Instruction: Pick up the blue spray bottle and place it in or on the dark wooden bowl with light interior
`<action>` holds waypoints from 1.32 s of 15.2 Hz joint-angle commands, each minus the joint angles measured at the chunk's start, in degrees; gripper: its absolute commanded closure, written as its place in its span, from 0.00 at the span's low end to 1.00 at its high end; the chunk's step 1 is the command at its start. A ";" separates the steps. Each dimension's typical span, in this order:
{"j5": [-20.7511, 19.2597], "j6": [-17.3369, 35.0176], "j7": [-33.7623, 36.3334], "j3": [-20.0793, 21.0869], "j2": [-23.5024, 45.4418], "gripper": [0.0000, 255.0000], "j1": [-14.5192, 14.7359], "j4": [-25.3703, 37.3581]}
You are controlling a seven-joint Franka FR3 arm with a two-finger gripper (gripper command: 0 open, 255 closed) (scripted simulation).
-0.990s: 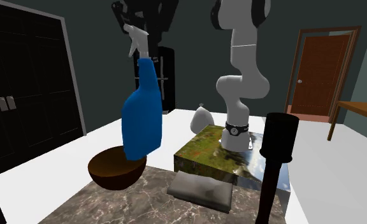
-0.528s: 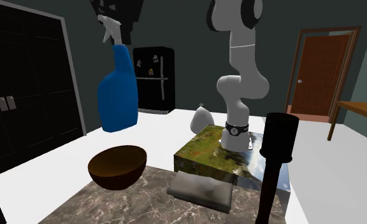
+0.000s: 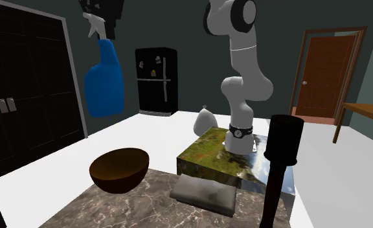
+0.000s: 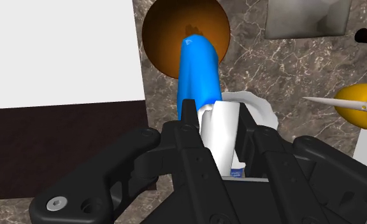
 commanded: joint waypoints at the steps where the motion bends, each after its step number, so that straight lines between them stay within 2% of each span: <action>1: -0.17 1.89 -0.32 -0.07 -1.10 1.00 -0.01 -2.96; 9: -0.84 9.99 -0.07 0.05 -4.86 1.00 0.64 -14.78; 20: -1.24 19.49 0.11 0.18 -7.28 1.00 1.02 -26.68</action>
